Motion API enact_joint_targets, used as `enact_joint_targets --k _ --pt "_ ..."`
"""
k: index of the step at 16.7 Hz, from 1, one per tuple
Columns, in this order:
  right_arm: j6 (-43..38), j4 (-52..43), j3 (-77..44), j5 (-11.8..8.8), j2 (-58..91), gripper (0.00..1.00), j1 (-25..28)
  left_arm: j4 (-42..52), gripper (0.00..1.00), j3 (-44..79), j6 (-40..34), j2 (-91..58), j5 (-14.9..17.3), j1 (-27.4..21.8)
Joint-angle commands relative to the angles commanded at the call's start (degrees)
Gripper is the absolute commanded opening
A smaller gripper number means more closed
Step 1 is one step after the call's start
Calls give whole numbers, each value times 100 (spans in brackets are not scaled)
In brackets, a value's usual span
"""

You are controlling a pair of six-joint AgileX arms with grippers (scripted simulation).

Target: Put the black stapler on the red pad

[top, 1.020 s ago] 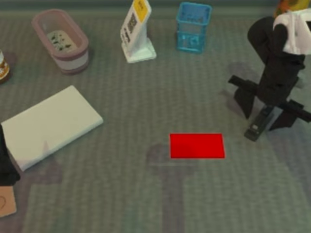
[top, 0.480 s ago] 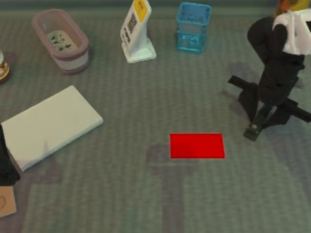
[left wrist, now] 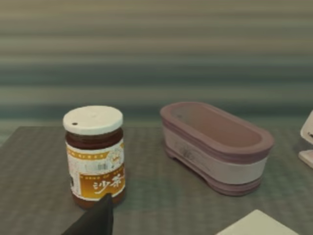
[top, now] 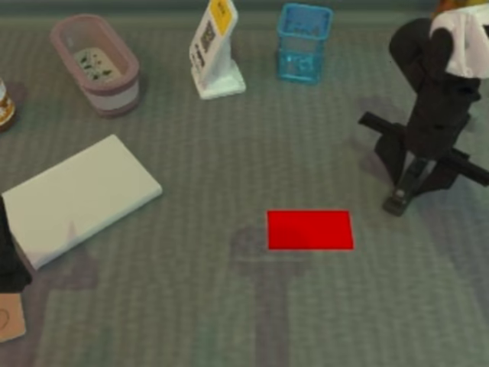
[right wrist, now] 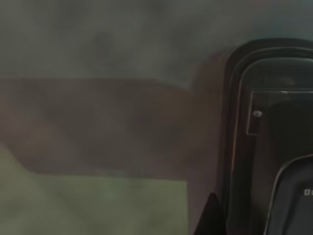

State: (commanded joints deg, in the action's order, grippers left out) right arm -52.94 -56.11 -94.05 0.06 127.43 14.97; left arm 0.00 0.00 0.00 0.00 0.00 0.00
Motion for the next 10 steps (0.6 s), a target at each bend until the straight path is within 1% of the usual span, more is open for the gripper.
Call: enact_joint_targets --k 6,8,10 --pt "3 -1535 -1063 -3 -353 0 19 0 100 0 0 0 0 0" --pt "17 -1760 -1267 -2 -451 0 24 0 100 0 0 0 0 0" --pt "19 -1781 -1286 -1 -463 0 24 0 100 0 0 0 0 0"
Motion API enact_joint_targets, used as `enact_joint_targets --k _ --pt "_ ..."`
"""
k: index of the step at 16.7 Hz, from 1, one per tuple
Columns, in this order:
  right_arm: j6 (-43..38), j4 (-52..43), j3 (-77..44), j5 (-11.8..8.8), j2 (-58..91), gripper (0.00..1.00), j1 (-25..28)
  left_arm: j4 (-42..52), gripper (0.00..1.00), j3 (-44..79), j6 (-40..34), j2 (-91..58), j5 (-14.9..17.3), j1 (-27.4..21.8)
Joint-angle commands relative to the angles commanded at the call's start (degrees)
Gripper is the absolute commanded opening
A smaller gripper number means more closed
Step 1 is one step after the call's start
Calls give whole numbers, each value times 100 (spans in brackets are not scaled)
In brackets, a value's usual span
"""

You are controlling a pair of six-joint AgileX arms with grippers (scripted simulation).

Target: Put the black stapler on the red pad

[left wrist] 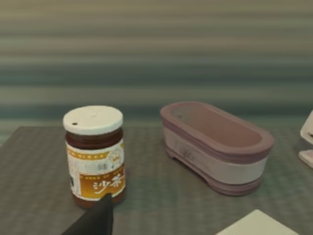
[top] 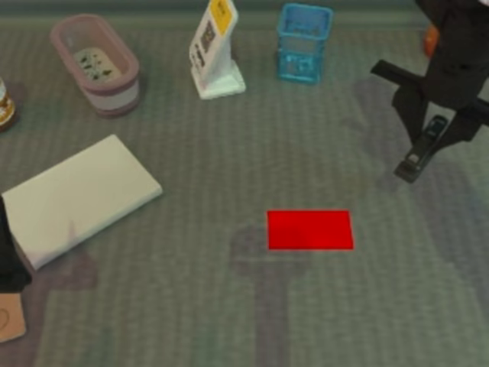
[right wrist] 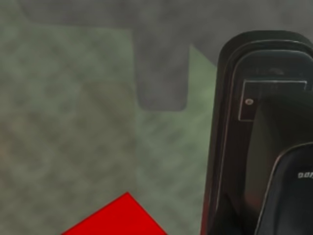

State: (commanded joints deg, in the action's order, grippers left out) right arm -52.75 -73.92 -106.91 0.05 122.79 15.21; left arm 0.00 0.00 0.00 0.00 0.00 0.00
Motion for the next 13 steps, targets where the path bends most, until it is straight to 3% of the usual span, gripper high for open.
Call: enact_joint_targets --k 6,9,13 --pt "-396 -53 -107 -24 90 0 106 0 100 0 0 0 0 0" --pt "-1318 -182 -312 -68 204 0 366 0 100 0 0 0 0 0" --pt "-3230 -392 -586 -151 352 0 823 0 100 0 0 0 0 0"
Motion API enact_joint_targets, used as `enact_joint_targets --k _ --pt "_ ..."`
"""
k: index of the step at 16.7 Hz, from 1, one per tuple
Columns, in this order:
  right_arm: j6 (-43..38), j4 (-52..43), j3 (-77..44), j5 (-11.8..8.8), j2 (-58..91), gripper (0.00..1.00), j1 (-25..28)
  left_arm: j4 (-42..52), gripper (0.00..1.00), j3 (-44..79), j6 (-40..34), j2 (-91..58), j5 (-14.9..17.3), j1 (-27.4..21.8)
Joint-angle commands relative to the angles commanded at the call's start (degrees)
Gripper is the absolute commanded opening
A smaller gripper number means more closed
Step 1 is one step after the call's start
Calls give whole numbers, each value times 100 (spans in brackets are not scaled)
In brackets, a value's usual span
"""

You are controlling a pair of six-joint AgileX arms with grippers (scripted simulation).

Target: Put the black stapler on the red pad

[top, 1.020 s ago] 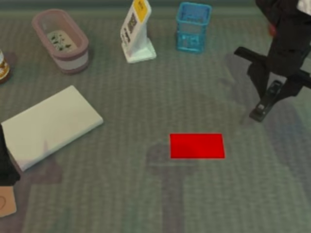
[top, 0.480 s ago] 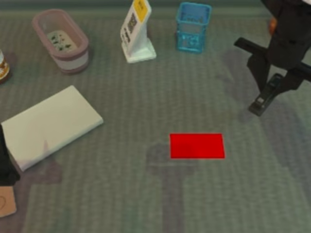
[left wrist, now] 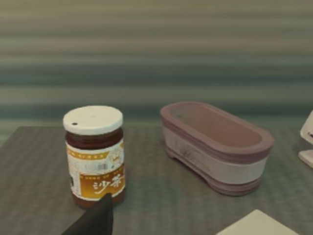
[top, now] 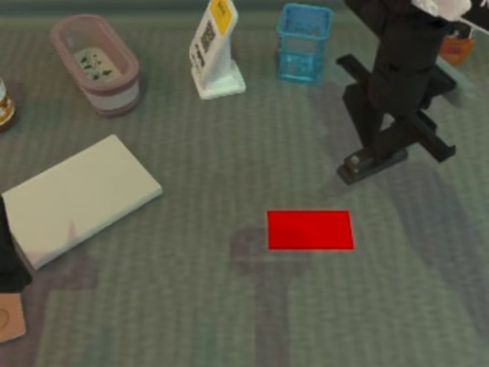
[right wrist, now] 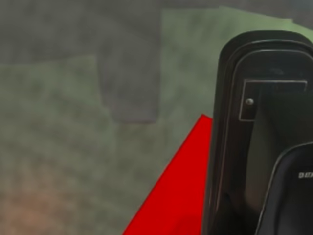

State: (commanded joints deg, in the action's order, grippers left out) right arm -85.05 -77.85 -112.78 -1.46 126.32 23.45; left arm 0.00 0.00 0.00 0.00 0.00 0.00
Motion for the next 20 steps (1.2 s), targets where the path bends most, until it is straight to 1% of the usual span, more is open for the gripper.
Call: enact_joint_targets --k 3,5,8,11,16,18,20 --pt "-1580 -162 -199 -67 103 0 374 0 100 0 0 0 0 0" --pt "-2477 -244 -318 -106 143 0 604 0 100 0 0 0 0 0" --pt "-3377 -298 -435 -145 132 0 865 0 100 0 0 0 0 0" --pt "-3726 -303 -478 -160 100 0 977 0 100 0 0 0 0 0" --pt "-3726 -277 -445 -153 106 0 951 0 100 0 0 0 0 0" --pt "-3716 -65 -244 -155 122 0 966 0 100 0 0 0 0 0" --pt "-3727 358 120 -159 168 0 980 0 100 0 0 0 0 0"
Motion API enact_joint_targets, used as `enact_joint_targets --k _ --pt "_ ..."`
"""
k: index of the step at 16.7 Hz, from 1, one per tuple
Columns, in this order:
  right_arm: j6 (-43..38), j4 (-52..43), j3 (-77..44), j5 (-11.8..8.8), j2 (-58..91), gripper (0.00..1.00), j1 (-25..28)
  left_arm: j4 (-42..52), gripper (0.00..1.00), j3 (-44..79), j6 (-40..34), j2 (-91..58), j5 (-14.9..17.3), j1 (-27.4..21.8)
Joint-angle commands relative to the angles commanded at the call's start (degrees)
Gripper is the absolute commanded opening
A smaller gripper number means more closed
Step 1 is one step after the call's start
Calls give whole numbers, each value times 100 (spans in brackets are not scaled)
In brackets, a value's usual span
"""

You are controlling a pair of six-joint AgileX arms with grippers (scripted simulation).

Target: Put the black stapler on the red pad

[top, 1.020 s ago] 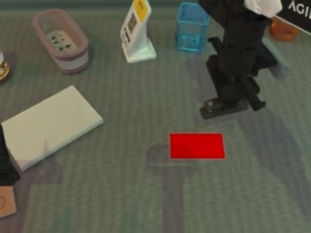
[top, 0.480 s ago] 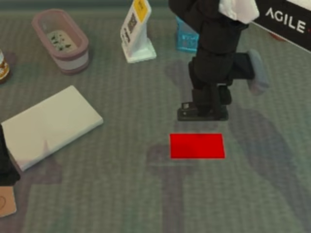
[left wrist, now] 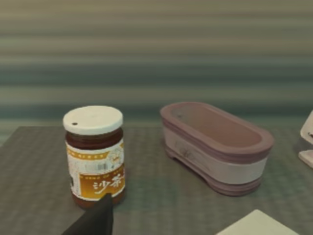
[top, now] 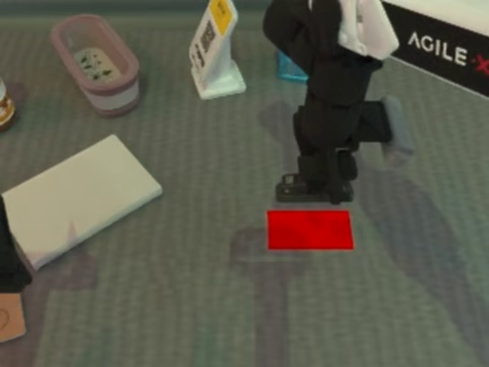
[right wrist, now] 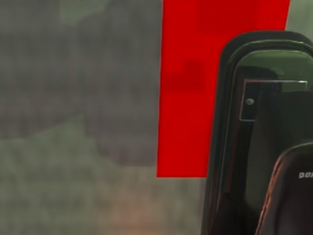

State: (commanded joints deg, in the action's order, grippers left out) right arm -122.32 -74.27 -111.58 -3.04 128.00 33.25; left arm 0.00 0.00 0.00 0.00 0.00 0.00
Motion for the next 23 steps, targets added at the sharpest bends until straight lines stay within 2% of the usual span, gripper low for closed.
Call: enact_joint_targets --k 5,11,23 --pt "-53 1248 1044 -3 165 0 46 0 100 0 0 0 0 0" --pt "-70 1455 1244 1 202 0 62 0 100 0 0 0 0 0" --pt "-70 1455 1244 1 202 90 62 0 100 0 0 0 0 0"
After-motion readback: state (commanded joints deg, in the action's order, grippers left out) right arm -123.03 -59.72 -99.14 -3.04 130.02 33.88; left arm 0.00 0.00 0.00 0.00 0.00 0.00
